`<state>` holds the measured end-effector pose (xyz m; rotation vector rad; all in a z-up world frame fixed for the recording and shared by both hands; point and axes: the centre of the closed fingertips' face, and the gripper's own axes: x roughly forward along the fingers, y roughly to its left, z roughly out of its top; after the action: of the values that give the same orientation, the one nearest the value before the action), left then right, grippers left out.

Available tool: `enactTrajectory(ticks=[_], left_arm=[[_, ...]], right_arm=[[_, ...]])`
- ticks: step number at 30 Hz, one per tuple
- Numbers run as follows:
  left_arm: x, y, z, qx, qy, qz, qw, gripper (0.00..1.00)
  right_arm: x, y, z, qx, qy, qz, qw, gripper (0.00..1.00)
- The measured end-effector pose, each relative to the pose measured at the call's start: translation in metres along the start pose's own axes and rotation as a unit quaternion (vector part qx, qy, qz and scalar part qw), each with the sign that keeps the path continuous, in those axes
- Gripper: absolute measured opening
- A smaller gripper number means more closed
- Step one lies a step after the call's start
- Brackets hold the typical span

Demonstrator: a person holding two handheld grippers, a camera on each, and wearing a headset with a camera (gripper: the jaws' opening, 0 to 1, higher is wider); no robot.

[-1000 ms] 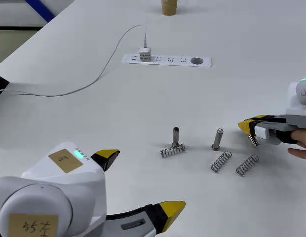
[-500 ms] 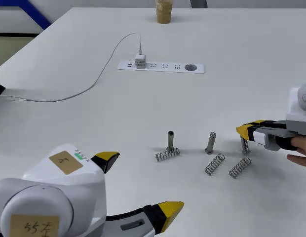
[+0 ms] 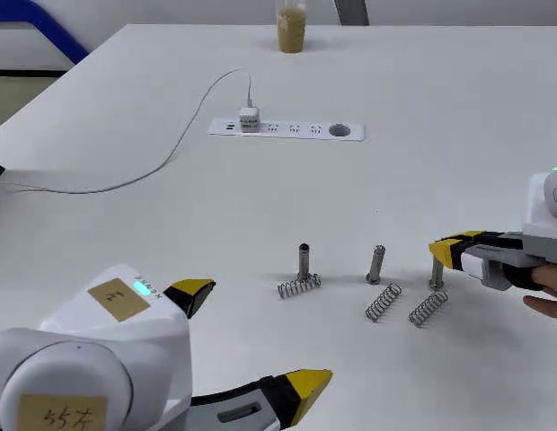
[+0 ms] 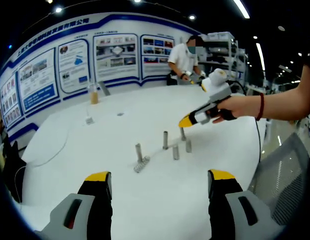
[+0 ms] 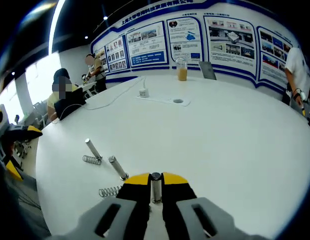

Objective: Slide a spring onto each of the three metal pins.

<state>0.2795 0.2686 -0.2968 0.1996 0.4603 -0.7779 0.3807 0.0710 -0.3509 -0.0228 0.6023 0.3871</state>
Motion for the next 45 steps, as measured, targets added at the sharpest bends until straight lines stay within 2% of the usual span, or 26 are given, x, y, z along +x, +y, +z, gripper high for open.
enactTrajectory(ticks=[14,19,36,45], left_arm=[[-0.002,0.000,0.002,0.004,-0.004,0.005,1.0000,0.78],[-0.002,-0.002,0.002,0.007,-0.002,0.003,1.0000,0.78],[-0.001,-0.002,-0.001,0.014,0.005,0.002,0.9999,0.76],[0.002,0.002,0.000,0.025,0.008,-0.001,0.9997,0.75]], right_arm=[[-0.010,0.007,-0.007,-0.053,0.009,-0.016,0.9985,0.09],[-0.011,0.004,-0.008,-0.050,0.006,-0.023,0.9985,0.09],[-0.011,0.002,-0.007,-0.038,0.006,-0.018,0.9991,0.09],[-0.020,0.002,0.001,-0.026,-0.009,-0.021,0.9994,0.21]])
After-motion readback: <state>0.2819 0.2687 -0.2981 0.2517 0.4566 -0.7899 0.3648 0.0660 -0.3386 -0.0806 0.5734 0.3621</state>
